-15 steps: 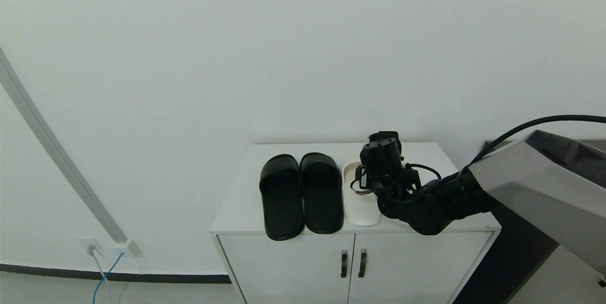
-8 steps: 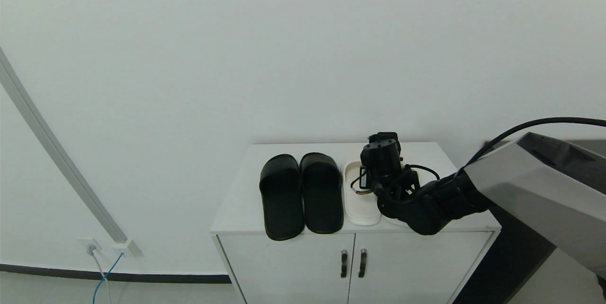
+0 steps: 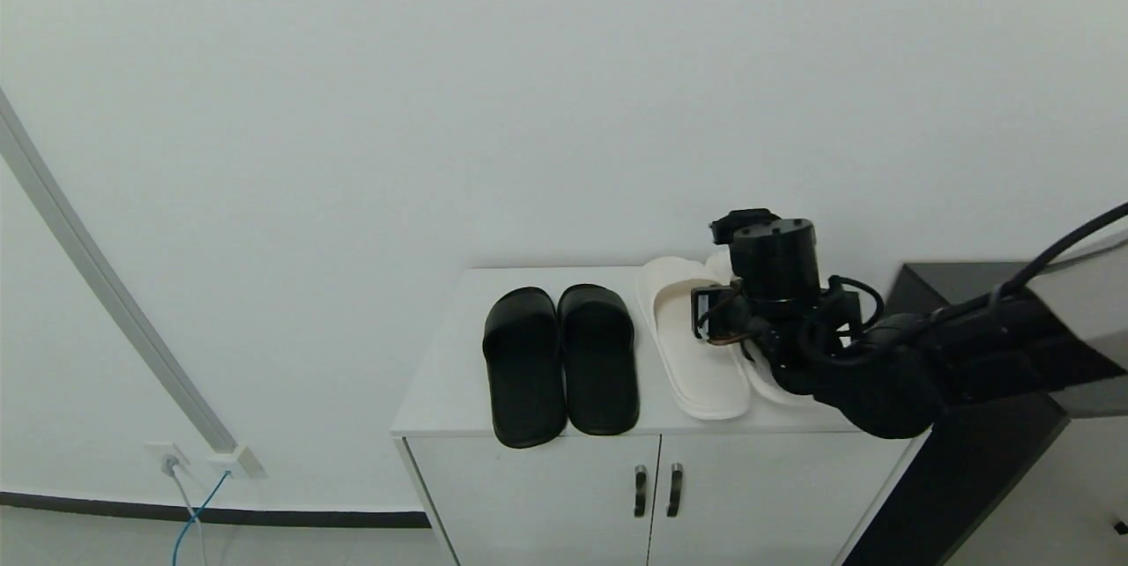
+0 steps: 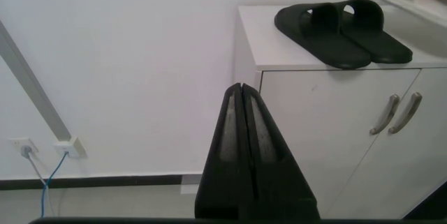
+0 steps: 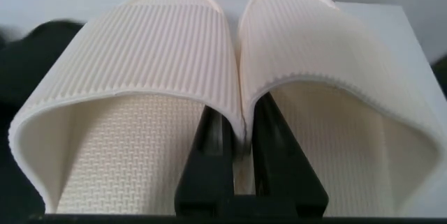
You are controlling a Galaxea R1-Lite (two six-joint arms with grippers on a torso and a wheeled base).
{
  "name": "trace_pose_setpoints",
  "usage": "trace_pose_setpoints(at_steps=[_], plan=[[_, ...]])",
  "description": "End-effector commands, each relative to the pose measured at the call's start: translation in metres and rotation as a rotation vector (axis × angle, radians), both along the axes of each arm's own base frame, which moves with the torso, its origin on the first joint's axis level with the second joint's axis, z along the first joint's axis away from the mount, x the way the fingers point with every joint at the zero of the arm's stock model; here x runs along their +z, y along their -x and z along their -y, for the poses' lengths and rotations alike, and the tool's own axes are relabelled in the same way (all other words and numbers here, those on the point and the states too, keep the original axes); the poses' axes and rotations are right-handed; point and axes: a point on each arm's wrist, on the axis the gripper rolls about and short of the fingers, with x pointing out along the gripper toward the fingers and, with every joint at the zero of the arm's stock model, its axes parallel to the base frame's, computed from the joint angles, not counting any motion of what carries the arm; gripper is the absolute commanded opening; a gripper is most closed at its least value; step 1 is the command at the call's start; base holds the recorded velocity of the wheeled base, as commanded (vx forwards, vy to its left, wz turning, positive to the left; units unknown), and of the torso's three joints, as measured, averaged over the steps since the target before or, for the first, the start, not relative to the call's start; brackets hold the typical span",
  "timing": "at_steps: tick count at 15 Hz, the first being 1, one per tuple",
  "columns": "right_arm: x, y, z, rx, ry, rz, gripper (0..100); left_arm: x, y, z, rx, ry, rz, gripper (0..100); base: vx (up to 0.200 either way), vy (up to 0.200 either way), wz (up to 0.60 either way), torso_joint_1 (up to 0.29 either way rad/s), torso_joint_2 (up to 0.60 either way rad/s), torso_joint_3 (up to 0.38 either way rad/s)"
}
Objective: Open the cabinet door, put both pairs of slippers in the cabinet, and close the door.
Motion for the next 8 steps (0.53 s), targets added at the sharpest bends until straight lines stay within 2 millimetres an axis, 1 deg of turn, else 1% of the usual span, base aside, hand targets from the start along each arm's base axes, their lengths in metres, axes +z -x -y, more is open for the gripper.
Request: trace_pose_setpoints(at_steps=[1,2,3,4,5,6,8], plan=[[0.041,0.054,0.029,0.180,-0.020,0.046,0,0.000,0.000,0.000,0.001,0.000,0.001,0,0.000,0.000,0.00,0.000,0.00,0.000],[0.045,0.065,0.035,0.235,-0.016,0.049,0,0.000,0.000,0.000,0.000,0.000,-0.001,0,0.000,0.000,0.00,0.000,0.00,0.000],[0.050,0.080,0.043,0.324,-0.015,0.060,0,0.000,0.000,0.000,0.000,0.000,-0.003,0,0.000,0.000,0.00,0.000,0.00,0.000],[0.051,0.087,0.047,0.375,-0.015,0.064,0,0.000,0.000,0.000,0.001,0.000,0.001,0,0.000,0.000,0.00,0.000,0.00,0.000],[0.051,0.098,0.054,0.464,-0.013,0.068,0,0.000,0.000,0.000,0.001,0.000,-0.003,0,0.000,0.000,0.00,0.000,0.00,0.000],[0.049,0.108,0.059,0.553,0.001,0.073,0,0.000,0.000,0.000,0.001,0.000,0.001,0,0.000,0.000,0.00,0.000,0.00,0.000],[0.043,0.117,0.064,0.654,0.027,0.105,0,0.000,0.000,0.000,0.001,-0.001,-0.001,0,0.000,0.000,0.00,0.000,0.00,0.000]])
